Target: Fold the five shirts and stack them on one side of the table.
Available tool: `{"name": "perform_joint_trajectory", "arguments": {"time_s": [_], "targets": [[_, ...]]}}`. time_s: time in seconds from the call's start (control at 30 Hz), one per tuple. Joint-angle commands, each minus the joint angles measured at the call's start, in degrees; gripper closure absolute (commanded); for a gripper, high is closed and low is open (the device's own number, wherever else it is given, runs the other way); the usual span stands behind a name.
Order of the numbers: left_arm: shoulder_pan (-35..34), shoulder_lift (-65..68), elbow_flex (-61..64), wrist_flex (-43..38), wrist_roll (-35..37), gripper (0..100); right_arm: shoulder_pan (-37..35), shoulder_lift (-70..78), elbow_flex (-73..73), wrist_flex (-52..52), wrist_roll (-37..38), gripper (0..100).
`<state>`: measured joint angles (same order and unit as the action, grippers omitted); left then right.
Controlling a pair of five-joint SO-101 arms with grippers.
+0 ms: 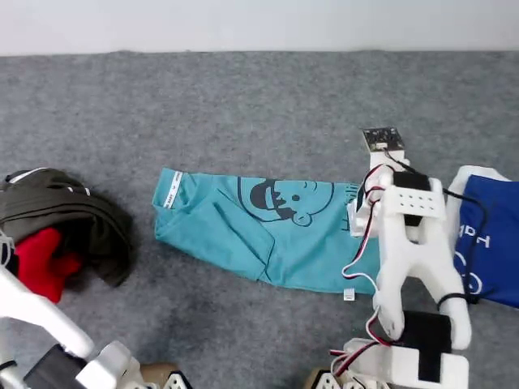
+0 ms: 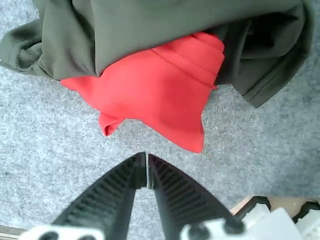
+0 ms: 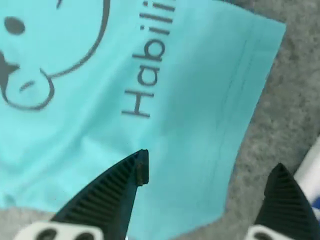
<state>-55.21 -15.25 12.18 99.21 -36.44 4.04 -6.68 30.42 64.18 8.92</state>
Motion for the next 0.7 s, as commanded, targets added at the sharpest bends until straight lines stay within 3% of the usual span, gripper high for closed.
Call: {"name": "perform_joint_trajectory", "arguments": {"time_s": [0.0, 0.33, 0.43, 0.53, 0.67], "targets": [[0.44, -0.88, -0.4, 1.05, -0.53, 98, -0.48, 2.77, -0.35, -2.77, -2.2, 63.4], [0.44, -1.14, -0.48, 1.05, -0.53, 98, -0.13, 19.82, -8.35, 0.13, -5.98, 65.2], [0.44, -1.14, -0.48, 1.05, -0.53, 98, -0.4, 22.29, -12.31, 3.74, -5.71, 77.4], [0.44, -1.14, -0.48, 1.05, -0.53, 98, -0.22, 22.81, -14.86, 6.11, -5.71, 96.7], [0.35, -1.23, -0.48, 1.14, -0.53, 98, -0.04, 22.81, -17.05, 9.36, -3.34, 98.3]]}}
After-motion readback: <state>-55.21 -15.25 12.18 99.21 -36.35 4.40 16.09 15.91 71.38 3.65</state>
